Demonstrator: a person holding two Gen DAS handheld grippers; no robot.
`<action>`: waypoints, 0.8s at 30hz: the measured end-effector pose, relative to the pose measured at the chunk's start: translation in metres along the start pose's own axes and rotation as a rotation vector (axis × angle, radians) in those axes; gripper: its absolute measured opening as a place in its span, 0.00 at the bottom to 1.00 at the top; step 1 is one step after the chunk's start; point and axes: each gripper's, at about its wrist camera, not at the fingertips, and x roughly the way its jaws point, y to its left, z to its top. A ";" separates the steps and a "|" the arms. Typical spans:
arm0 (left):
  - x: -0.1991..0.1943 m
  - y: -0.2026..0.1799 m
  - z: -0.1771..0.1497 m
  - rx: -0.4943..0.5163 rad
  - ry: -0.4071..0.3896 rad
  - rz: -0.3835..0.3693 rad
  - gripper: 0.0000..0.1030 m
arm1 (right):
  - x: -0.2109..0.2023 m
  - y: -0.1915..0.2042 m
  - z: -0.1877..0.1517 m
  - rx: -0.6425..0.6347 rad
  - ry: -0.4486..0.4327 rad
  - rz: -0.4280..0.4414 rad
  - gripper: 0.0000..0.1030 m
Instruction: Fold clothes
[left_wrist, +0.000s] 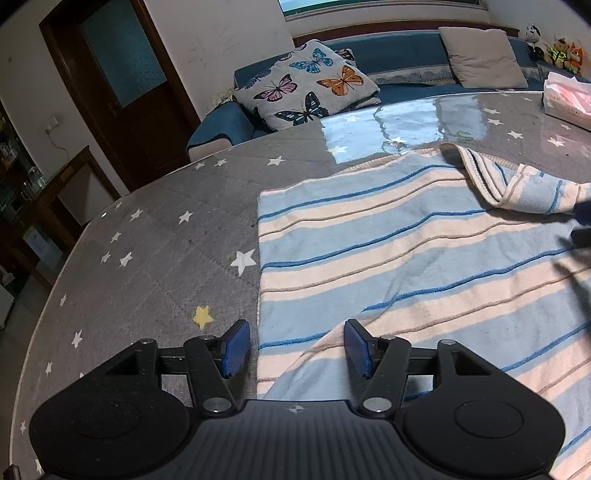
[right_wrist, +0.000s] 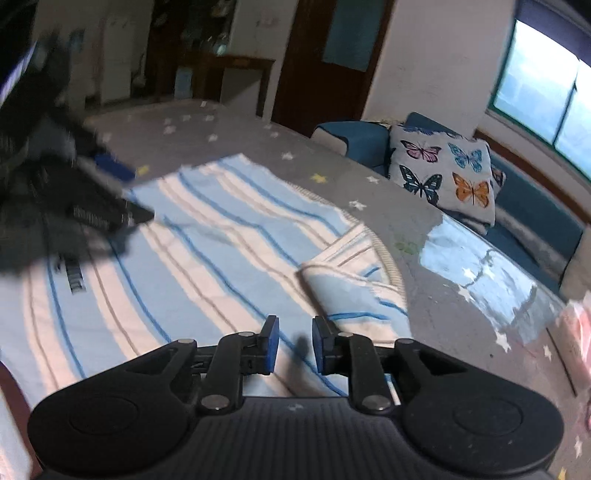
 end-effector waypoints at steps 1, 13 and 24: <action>0.000 0.000 0.000 -0.001 0.000 0.000 0.59 | -0.005 -0.009 0.003 0.043 -0.008 0.007 0.18; -0.001 0.004 0.004 -0.019 0.000 -0.010 0.59 | 0.036 -0.117 -0.008 0.466 0.059 0.058 0.29; 0.017 0.022 0.039 -0.082 -0.021 0.048 0.59 | 0.044 -0.122 0.001 0.450 0.049 0.087 0.03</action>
